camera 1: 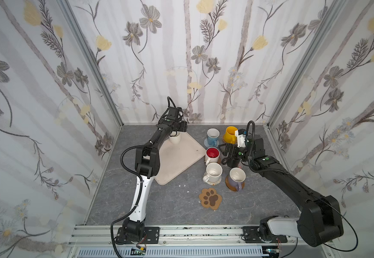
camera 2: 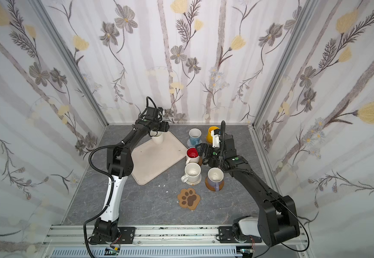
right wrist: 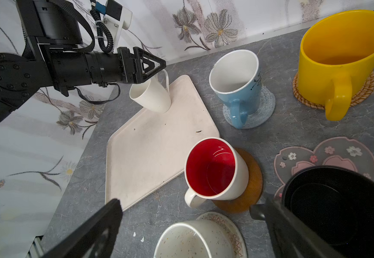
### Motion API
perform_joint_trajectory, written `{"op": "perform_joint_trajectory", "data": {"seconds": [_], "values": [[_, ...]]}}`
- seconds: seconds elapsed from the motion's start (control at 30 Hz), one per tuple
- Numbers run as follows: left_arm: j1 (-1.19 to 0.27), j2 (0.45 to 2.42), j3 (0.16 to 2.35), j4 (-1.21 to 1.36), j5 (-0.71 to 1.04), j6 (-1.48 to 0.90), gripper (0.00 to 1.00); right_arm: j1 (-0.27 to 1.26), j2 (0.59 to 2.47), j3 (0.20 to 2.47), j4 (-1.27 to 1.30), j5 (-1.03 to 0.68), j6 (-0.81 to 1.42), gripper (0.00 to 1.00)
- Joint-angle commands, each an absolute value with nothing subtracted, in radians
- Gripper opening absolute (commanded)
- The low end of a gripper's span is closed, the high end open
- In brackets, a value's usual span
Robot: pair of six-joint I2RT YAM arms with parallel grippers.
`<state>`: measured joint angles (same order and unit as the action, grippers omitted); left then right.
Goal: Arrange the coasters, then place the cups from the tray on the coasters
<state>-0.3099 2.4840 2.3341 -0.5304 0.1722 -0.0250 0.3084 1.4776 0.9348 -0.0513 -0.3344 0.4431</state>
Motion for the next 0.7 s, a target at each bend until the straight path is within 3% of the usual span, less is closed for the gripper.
{"op": "perform_joint_trajectory", "data": {"seconds": [0.0, 0.67], "values": [[-0.320, 2.471, 2.319, -0.571, 0.170, -0.014, 0.65, 0.310, 1.475, 0.933, -0.032, -0.336, 0.433, 1.00], [-0.333, 2.413, 2.273, -0.586, 0.172, -0.011, 0.52, 0.309, 1.472, 0.928, -0.025, -0.339, 0.428, 1.00]]}}
